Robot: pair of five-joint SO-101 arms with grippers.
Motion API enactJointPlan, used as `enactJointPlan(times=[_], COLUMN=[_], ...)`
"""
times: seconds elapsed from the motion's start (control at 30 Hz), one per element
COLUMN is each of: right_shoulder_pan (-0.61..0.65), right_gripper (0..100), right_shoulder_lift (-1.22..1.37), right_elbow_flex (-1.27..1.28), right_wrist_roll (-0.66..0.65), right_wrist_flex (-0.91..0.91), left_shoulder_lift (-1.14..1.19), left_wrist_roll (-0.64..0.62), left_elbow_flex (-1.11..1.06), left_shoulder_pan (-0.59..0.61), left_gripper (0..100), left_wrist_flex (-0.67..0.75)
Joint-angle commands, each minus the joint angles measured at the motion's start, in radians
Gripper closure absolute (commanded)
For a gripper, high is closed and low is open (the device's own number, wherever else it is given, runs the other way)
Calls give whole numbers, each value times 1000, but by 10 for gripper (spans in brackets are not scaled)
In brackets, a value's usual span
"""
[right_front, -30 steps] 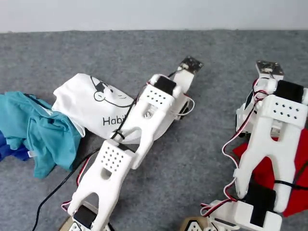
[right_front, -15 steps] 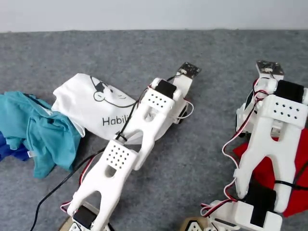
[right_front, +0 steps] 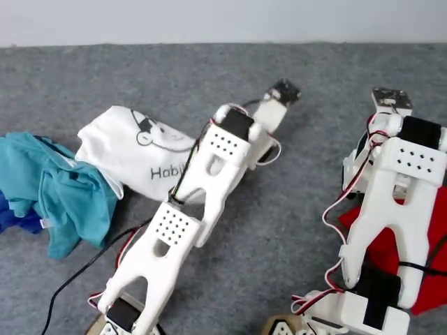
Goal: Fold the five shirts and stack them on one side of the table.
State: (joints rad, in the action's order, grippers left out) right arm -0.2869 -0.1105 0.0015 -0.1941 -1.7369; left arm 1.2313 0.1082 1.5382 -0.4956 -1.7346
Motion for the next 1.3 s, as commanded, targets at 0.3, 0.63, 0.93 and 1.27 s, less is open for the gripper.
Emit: enactJointPlan(times=[0.3,0.63,0.93,1.27], right_shoulder_pan=[10,4,-108,-179], right_gripper=[812,812,812,812], right_shoulder_lift=[-39,-41,-42,-42], right_elbow_flex=[-3,-3,-26,-46], right_wrist_roll=[-11,-6,-11,-5], right_wrist_flex=[8,8,5,8], left_shoulder_lift=[-397,-479,-592,-713], left_wrist_roll=[17,186,203,203], left_elbow_flex=[113,128,133,134], left_shoulder_pan=[-97,-523,-196,157], left_gripper=[987,987,987,987], left_wrist_flex=[-20,-20,-21,-21])
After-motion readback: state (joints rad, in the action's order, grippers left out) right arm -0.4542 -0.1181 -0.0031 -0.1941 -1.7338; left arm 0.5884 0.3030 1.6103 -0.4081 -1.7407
